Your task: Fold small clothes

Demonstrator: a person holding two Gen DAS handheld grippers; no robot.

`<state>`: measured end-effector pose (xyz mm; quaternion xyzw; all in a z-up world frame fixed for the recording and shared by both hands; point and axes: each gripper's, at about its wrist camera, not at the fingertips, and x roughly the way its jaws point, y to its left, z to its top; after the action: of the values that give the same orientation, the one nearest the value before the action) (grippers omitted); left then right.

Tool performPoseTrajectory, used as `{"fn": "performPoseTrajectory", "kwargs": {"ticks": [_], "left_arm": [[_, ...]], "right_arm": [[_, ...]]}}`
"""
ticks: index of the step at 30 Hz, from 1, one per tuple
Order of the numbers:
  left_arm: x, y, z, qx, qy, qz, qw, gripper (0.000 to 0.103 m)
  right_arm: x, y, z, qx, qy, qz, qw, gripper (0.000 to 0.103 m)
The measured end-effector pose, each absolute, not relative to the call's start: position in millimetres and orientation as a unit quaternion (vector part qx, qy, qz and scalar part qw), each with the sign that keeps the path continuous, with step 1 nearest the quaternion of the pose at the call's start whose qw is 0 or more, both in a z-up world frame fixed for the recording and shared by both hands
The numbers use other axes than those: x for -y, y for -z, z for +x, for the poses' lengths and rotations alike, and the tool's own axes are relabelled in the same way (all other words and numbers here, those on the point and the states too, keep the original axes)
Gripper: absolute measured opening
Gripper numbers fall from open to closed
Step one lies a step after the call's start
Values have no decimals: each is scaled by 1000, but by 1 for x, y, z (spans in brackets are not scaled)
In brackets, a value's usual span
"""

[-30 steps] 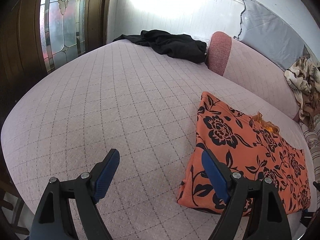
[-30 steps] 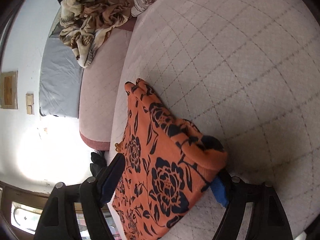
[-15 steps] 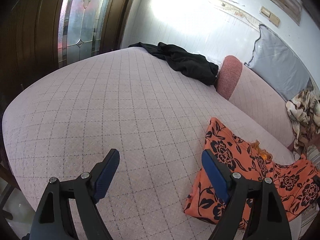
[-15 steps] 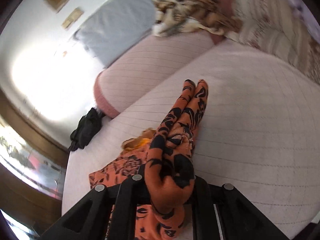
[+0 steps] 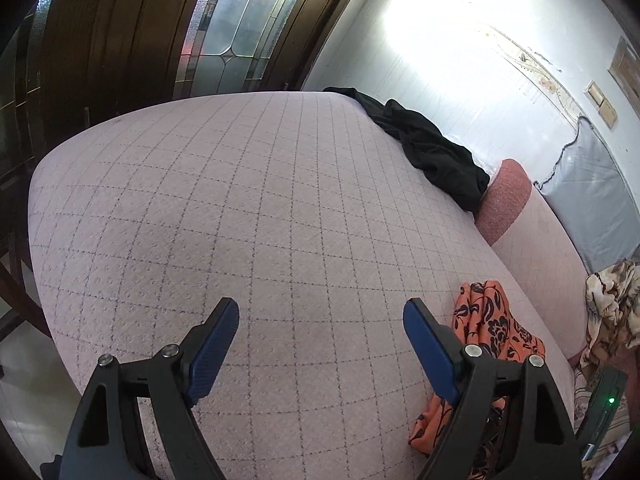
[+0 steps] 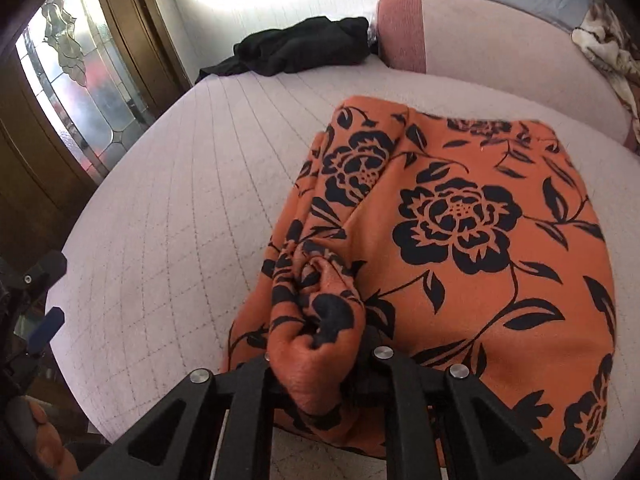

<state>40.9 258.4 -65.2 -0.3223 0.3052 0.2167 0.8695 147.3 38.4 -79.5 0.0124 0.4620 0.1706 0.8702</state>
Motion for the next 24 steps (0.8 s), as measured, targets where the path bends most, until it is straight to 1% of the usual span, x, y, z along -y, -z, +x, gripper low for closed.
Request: {"fn": "performPoseTrajectory", "kwargs": {"ticks": [5, 8, 9, 10, 11, 12, 13, 15, 18, 21, 24], "left_arm": [[-250, 65, 48, -309, -198, -322, 873, 85], [-243, 63, 50, -310, -186, -314, 878, 85], [-242, 62, 50, -310, -183, -311, 880, 85], [-240, 61, 50, -310, -179, -309, 881, 85], [-238, 61, 50, -309, -175, -307, 883, 85], [-237, 60, 50, -307, -171, -307, 884, 85], [-235, 59, 49, -305, -167, -306, 886, 85], [-230, 56, 50, -301, -150, -303, 892, 85], [-213, 49, 53, -297, -95, -290, 905, 85], [-182, 49, 63, -321, -23, -270, 908, 85], [-151, 57, 81, -365, 28, -250, 897, 85]], "right_arm": [[-39, 64, 151, -467, -184, 34, 864, 18], [-44, 81, 148, -482, -188, -1, 856, 19], [-45, 84, 144, -474, -194, -4, 859, 20], [-45, 84, 141, -459, -201, -5, 865, 31], [-43, 82, 136, -453, -224, 3, 863, 45], [-41, 82, 133, -458, -259, 21, 850, 82], [-38, 80, 128, -460, -281, 36, 842, 90], [-23, 73, 116, -446, -284, 51, 847, 90], [16, 59, 100, -417, -270, 112, 860, 90], [62, 52, 86, -400, -240, 150, 872, 90], [103, 55, 79, -400, -218, 185, 871, 90]]}}
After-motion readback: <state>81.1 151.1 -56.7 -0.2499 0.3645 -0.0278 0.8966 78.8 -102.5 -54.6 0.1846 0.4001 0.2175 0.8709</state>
